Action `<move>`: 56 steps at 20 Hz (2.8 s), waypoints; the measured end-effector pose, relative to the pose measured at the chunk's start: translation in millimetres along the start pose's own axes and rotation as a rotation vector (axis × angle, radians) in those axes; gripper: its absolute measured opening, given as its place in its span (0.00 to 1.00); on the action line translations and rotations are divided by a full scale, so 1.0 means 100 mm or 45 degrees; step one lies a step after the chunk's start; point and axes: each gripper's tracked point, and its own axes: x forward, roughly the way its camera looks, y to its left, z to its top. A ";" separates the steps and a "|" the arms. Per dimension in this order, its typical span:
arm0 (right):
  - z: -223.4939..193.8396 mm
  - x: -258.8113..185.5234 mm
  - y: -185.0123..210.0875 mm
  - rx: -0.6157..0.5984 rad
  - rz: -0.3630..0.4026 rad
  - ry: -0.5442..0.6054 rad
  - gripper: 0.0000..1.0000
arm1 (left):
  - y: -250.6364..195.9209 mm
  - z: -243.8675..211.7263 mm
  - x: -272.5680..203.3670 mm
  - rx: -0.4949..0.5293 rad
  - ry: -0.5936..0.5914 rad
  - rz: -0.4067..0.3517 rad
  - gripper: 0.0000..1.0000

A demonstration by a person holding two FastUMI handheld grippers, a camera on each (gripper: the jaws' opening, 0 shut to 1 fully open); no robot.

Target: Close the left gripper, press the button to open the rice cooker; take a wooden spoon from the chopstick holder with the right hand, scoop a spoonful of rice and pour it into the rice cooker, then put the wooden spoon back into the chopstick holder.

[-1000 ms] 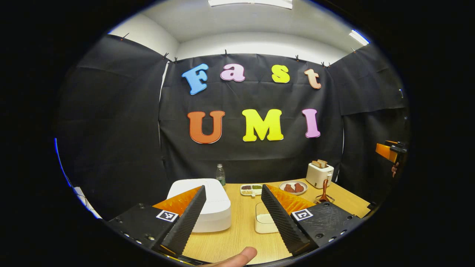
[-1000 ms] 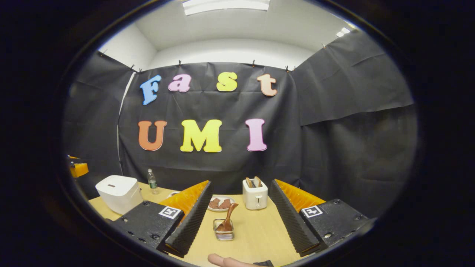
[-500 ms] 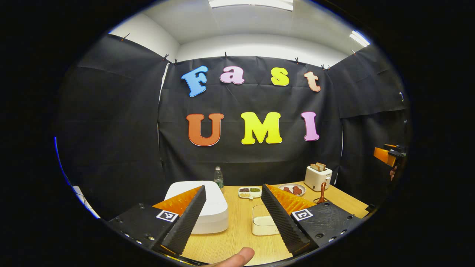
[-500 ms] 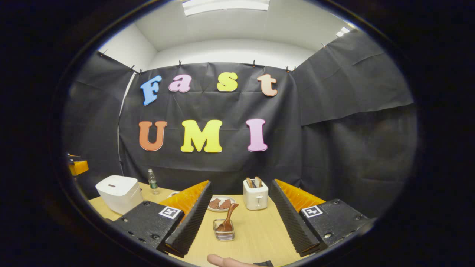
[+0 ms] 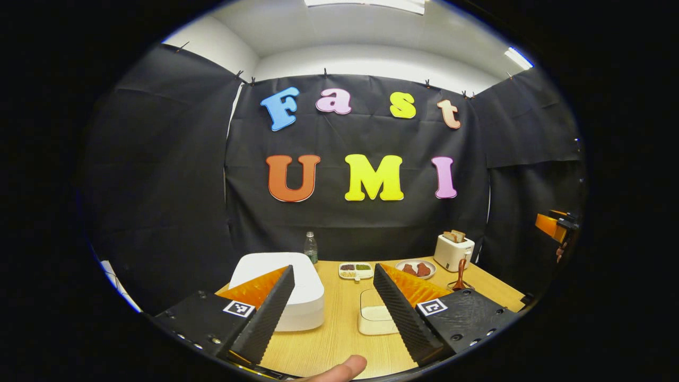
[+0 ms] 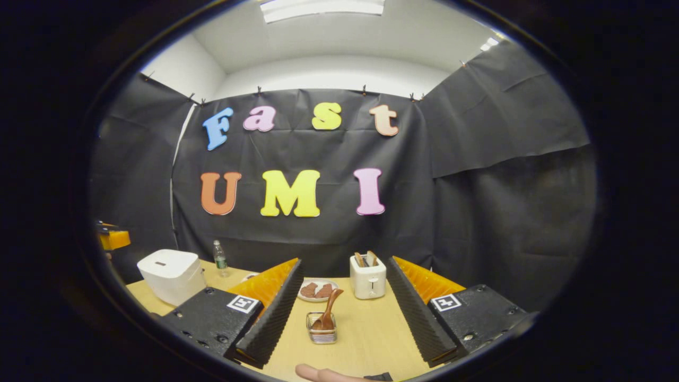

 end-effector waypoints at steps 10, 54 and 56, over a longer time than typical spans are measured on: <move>-0.36 0.18 0.02 0.006 0.022 0.032 1.00 | 0.33 -0.42 0.46 0.061 0.152 0.098 0.54; -1.11 1.24 -0.33 -0.010 0.067 0.214 0.96 | 1.40 -1.15 1.89 -0.159 0.663 0.424 0.00; -1.12 1.28 -0.31 -0.009 0.068 0.229 0.96 | 1.44 -0.88 1.92 -0.189 0.602 0.430 0.00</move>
